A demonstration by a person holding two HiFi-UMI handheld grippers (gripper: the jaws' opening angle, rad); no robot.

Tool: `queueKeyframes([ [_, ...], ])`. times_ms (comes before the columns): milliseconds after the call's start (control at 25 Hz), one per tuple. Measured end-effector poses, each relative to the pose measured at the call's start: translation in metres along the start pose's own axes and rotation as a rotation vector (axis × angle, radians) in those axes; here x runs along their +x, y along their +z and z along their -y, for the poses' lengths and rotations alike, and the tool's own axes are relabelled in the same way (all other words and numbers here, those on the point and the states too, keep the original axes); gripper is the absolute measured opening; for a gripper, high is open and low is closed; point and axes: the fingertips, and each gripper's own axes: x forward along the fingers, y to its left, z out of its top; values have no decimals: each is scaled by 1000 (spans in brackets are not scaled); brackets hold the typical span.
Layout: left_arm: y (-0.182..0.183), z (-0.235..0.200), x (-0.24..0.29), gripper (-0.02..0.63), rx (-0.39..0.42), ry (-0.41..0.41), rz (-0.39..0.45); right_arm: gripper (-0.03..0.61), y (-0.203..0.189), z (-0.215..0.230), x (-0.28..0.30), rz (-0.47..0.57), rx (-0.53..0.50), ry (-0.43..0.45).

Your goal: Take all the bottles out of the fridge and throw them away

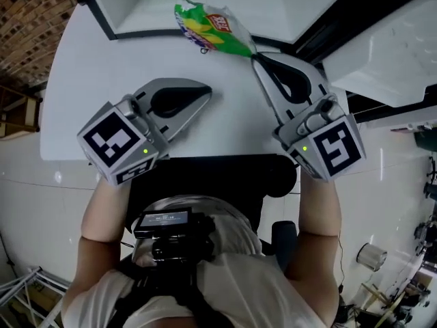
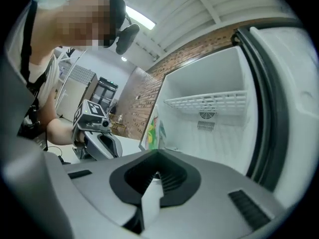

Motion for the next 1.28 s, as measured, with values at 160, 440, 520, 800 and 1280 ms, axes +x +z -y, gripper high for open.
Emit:
queueKeyframes([
  [160, 1, 20, 14, 14, 19, -68, -6, 3, -5, 5, -37, 58, 37, -66],
  [440, 7, 71, 58, 14, 37, -199, -5, 3, -40, -2, -115, 7, 137, -95],
  [520, 9, 89, 74, 14, 48, -243, -17, 3, -49, 0, -138, 7, 165, -134],
  [800, 15, 138, 113, 14, 108, -354, -24, 3, -55, 13, -195, 40, 153, -253],
  [1280, 23, 233, 172, 14, 171, -601, -11, 3, -68, 17, -306, 34, 155, -466],
])
